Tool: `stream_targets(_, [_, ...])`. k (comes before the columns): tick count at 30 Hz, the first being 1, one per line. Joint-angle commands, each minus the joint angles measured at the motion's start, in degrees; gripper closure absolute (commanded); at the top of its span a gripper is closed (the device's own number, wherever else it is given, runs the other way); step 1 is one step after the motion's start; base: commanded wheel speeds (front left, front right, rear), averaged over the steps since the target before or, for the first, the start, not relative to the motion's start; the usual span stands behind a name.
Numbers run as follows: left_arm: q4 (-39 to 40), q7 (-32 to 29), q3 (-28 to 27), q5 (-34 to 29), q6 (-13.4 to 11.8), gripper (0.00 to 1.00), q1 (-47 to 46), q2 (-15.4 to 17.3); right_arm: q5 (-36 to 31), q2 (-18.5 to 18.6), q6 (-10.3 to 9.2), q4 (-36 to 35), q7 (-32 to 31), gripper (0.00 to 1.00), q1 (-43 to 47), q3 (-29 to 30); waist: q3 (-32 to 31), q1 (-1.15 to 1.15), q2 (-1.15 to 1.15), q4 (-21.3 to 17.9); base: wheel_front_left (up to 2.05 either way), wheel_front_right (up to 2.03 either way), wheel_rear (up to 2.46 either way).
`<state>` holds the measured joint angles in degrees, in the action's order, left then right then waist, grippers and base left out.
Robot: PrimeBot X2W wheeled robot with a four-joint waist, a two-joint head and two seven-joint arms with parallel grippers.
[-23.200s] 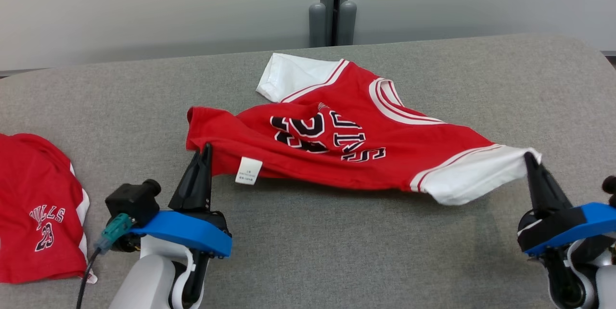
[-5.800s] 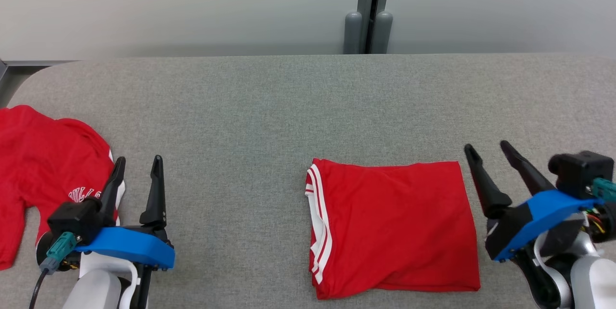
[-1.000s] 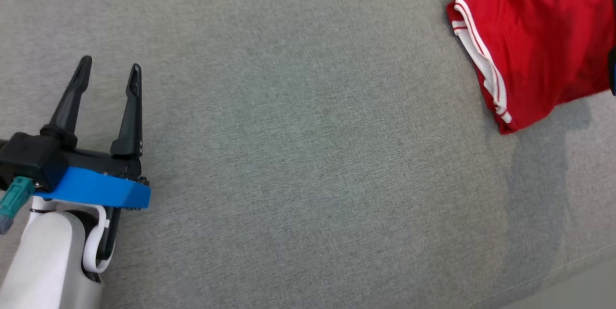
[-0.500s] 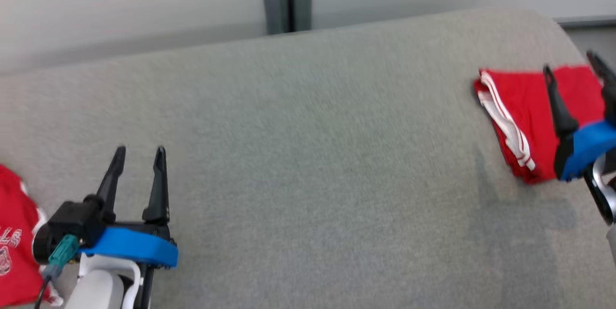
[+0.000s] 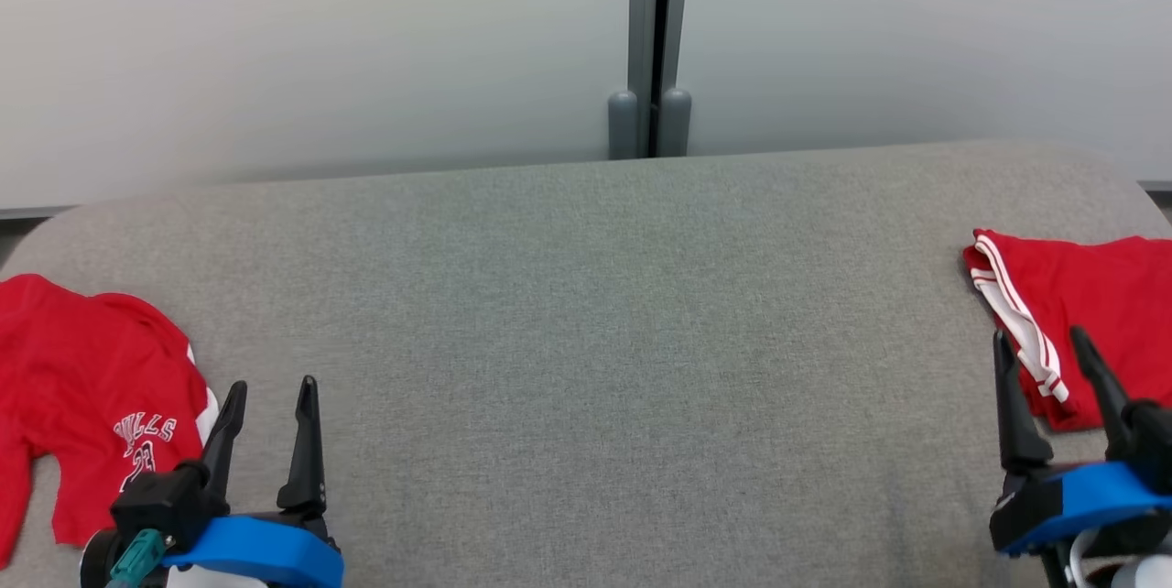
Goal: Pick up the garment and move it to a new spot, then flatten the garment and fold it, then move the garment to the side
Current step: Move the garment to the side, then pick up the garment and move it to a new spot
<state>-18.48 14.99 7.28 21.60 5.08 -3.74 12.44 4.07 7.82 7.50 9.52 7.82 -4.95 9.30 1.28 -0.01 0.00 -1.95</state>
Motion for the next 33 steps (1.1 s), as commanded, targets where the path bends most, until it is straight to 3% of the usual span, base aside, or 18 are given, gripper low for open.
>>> stream_targets(1, [-0.1, 0.2, -0.4, -0.3, 0.2, 0.00, 0.3, 0.0, -0.4, -0.2, -0.01, -0.6, 0.3, 0.00, 1.1, 0.3, -0.3, 0.01, 0.00, 0.0, 0.00, 0.00, 0.00])
stream_targets(10, [-0.8, 0.3, -2.0, -1.0, 0.6, 0.00, 2.3, -1.1, -0.6, -3.5, -0.01, -3.4, -0.5, 0.00, 6.9, -0.5, -2.3, 0.01, 0.00, 0.7, 0.00, 0.00, 0.00])
stream_targets(33, [-3.5, 0.3, -3.5, -2.2, 1.9, 0.00, 0.1, -2.7, 0.2, -2.3, -0.01, 1.0, 0.9, 0.00, 3.9, -2.6, -1.7, 0.01, 0.00, 2.3, 0.00, 0.00, 0.00])
